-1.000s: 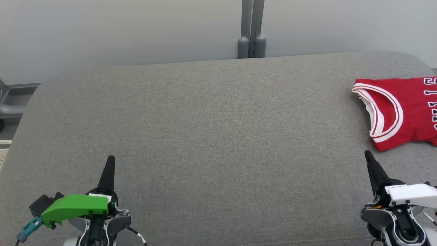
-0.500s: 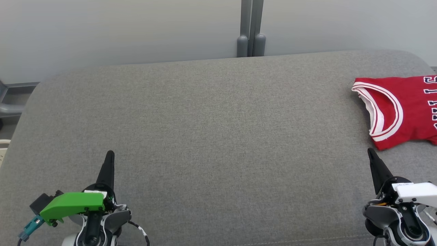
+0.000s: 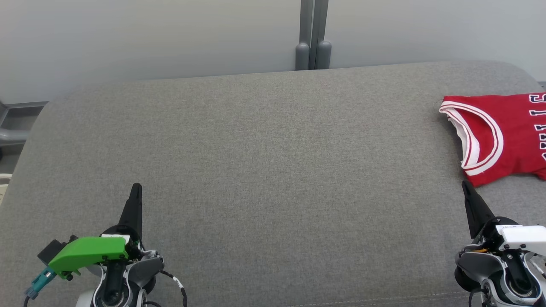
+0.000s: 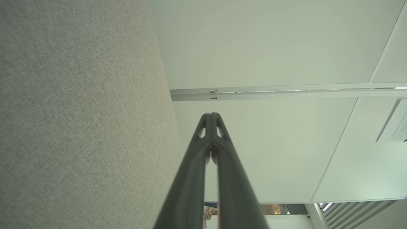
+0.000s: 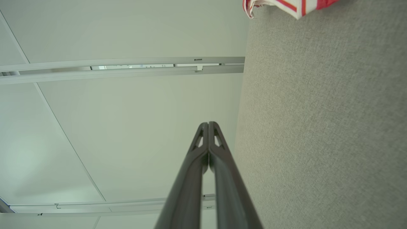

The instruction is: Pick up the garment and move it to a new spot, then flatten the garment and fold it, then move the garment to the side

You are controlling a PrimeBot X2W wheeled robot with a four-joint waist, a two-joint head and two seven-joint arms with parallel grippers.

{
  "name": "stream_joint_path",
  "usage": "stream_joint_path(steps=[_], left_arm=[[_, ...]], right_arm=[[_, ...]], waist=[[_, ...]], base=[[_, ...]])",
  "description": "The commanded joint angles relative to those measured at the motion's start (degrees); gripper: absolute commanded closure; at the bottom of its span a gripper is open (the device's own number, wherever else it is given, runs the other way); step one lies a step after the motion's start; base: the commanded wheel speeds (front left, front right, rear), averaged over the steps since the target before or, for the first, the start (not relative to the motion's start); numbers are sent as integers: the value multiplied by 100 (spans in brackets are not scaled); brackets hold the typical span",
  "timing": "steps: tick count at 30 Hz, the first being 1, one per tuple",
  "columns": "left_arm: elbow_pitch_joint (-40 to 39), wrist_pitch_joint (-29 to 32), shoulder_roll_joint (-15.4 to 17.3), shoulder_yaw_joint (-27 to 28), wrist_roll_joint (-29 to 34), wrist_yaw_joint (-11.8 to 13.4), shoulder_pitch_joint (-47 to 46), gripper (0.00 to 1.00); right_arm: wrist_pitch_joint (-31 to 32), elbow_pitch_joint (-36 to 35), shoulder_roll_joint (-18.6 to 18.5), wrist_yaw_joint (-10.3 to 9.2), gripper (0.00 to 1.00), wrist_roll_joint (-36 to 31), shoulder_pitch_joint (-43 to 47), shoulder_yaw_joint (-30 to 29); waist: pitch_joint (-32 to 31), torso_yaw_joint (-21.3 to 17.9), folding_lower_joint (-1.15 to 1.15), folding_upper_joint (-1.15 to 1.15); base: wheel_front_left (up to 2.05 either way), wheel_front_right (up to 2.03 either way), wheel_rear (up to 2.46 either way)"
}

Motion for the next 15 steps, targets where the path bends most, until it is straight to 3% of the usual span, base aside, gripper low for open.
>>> stream_joint_path(steps=[1, 15], left_arm=[[-2, 17, 1, 28, -32, -38, -82, 100], [-2, 17, 2, 27, -34, -32, -82, 100]], right_arm=[[15, 12, 9, 2, 100, 35, -32, -14], [32, 12, 21, 2, 100, 5, -37, -39]], waist=[[0, 0, 0, 0], [0, 0, 0, 0]], base=[[0, 0, 0], [0, 0, 0]])
